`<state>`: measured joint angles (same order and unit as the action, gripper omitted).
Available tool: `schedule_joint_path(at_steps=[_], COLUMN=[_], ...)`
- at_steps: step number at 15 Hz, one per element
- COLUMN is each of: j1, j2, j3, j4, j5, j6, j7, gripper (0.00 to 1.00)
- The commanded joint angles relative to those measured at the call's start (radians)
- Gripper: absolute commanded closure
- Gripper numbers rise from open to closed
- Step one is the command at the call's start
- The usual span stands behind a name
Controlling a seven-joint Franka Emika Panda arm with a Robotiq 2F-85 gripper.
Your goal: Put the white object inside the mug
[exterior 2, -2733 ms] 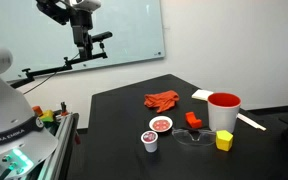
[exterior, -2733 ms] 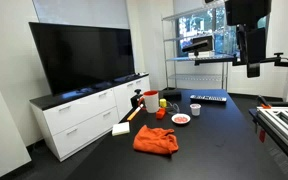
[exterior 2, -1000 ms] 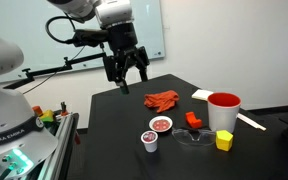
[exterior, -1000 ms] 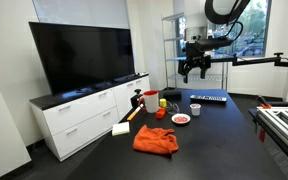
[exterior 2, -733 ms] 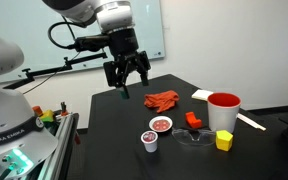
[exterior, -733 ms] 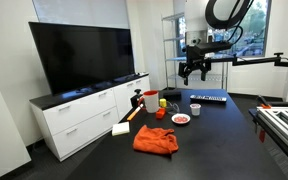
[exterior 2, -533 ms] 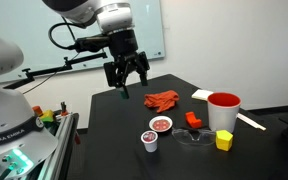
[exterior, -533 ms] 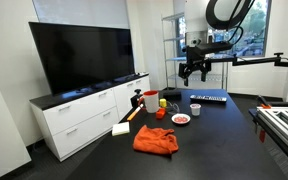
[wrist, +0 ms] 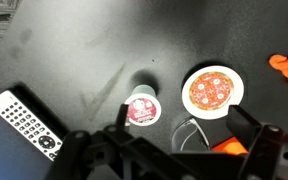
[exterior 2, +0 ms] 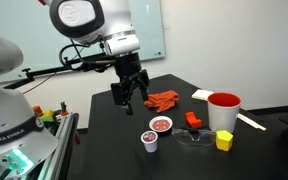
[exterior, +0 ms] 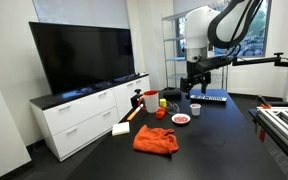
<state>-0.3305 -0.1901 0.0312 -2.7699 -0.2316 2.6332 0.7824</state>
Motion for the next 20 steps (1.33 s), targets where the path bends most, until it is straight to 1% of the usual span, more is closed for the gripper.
schedule_joint_path(at_steps=[1, 4, 6, 12, 17, 20], j1=[-0.017, -0.027, -0.020, 0.035, 0.092, 0.134], j2=[0.059, 0.124, 0.158, 0.227, 0.286, 0.322], j3=[-0.042, -0.096, -0.136, -0.225, -0.267, -0.295], j4=[0.005, 0.019, 0.030, 0.051, 0.070, 0.082], j5=[-0.107, -0.175, -0.198, -0.182, -0.123, -0.112], j6=[0.097, 0.164, 0.187, 0.214, 0.258, 0.265], j7=[0.041, 0.081, 0.103, 0.123, 0.113, 0.114], gripper=[0.00, 0.00, 0.00, 0.00, 0.00, 0.00])
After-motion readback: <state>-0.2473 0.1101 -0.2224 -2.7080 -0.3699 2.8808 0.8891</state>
